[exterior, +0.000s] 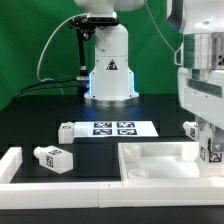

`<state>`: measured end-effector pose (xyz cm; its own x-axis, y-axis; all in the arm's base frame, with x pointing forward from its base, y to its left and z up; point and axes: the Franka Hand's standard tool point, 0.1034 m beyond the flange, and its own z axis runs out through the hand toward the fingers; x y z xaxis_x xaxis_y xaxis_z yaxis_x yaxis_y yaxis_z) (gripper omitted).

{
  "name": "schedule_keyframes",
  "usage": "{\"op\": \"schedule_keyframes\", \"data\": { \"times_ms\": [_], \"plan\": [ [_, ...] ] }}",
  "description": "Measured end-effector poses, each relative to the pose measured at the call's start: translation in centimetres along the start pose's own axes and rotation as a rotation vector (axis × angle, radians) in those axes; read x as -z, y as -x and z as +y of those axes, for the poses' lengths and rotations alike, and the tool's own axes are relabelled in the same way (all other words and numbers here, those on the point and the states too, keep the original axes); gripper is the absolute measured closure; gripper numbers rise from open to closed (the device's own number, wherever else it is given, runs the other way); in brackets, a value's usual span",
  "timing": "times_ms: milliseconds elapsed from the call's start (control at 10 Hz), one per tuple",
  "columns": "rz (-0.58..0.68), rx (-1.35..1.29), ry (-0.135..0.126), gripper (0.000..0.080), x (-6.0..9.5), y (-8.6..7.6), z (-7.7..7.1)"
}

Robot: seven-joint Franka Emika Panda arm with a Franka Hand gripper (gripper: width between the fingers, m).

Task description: Assemble one leg

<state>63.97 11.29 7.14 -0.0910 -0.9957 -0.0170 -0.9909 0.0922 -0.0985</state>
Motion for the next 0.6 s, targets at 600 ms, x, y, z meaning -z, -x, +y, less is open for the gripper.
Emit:
{"op": "schedule_keyframes", "data": {
  "times_ms": [600],
  "plan": [
    [-0.013,-0.222,-0.025,0.0457,-0.01,-0.16,0.14]
  ]
}}
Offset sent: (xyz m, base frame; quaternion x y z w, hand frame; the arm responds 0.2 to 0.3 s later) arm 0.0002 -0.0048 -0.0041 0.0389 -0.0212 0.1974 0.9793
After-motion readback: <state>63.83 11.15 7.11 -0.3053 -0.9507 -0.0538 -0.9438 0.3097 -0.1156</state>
